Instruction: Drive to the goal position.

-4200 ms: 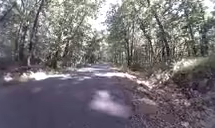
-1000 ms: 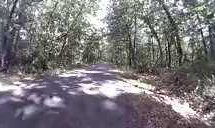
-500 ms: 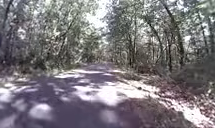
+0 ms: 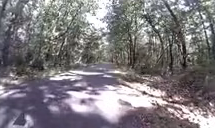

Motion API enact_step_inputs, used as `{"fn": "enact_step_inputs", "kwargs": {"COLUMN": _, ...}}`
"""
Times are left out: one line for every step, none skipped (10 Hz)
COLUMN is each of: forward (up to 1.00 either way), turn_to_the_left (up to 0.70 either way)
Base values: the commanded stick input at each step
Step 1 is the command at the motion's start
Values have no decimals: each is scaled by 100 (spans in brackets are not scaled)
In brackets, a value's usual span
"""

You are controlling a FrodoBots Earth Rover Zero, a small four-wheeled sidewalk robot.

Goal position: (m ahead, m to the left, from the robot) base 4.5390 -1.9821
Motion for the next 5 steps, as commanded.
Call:
{"fn": "enact_step_inputs", "kwargs": {"forward": 70, "turn_to_the_left": 0}}
{"fn": "enact_step_inputs", "kwargs": {"forward": 70, "turn_to_the_left": 0}}
{"fn": "enact_step_inputs", "kwargs": {"forward": 70, "turn_to_the_left": 0}}
{"fn": "enact_step_inputs", "kwargs": {"forward": 70, "turn_to_the_left": 0}}
{"fn": "enact_step_inputs", "kwargs": {"forward": 70, "turn_to_the_left": 0}}
